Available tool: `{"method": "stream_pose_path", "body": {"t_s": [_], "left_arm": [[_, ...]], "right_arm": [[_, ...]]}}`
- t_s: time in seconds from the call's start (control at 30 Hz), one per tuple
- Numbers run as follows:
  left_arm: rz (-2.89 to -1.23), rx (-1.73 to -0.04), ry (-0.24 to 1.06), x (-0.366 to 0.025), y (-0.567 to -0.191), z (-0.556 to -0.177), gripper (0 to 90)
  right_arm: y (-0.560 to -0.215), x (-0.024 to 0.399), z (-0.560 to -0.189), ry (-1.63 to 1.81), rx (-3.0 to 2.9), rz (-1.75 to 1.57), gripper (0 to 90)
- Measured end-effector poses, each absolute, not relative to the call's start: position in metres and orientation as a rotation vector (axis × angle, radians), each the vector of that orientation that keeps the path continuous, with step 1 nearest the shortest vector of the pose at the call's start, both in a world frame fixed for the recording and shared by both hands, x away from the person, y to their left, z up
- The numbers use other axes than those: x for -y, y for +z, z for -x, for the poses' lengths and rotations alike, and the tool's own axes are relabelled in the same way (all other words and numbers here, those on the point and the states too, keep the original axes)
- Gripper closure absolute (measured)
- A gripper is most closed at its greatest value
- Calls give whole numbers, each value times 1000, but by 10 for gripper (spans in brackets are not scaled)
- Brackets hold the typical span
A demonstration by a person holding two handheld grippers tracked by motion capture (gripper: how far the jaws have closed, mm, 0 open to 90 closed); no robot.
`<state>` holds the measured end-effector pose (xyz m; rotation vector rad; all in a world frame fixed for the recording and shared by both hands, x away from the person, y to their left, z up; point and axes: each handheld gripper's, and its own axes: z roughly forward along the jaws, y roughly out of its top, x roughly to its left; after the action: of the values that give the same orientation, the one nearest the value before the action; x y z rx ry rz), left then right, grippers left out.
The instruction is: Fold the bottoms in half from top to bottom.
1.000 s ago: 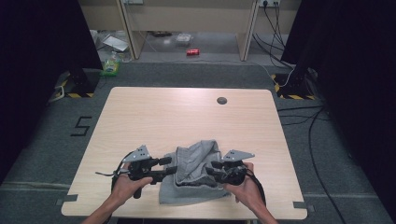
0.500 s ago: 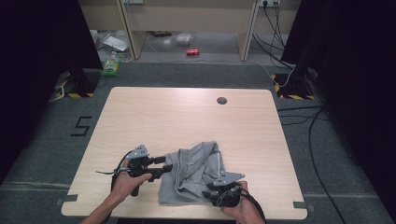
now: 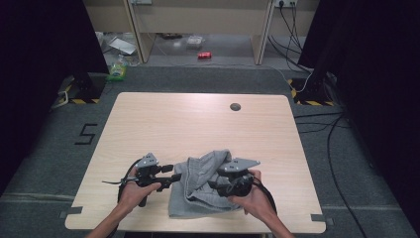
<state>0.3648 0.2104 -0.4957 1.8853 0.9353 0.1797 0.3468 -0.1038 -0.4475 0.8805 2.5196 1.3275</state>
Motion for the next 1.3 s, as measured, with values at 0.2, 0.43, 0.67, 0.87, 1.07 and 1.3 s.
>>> {"method": "stream_pose_path", "body": {"t_s": [0.2,0.43,0.67,0.87,1.07,1.3], "left_arm": [[-1927,-950,207,-212,-501,-366,394],[-1960,-972,222,-219,-508,-371,375],[-1981,-996,239,-225,-515,-372,361],[-2004,-1010,247,-228,-520,-373,350],[-2039,-980,305,-227,-520,-372,349],[-2098,-931,401,-220,-522,-366,332]], "right_arm": [[-437,75,-378,1347,-2541,-878,391],[-436,33,-408,1308,-2596,-851,369],[-448,13,-425,1219,-2636,-881,374],[-456,17,-426,1207,-2672,-912,573],[-449,40,-412,1302,-2625,-903,776],[-436,84,-370,1395,-2544,-878,825]]}}
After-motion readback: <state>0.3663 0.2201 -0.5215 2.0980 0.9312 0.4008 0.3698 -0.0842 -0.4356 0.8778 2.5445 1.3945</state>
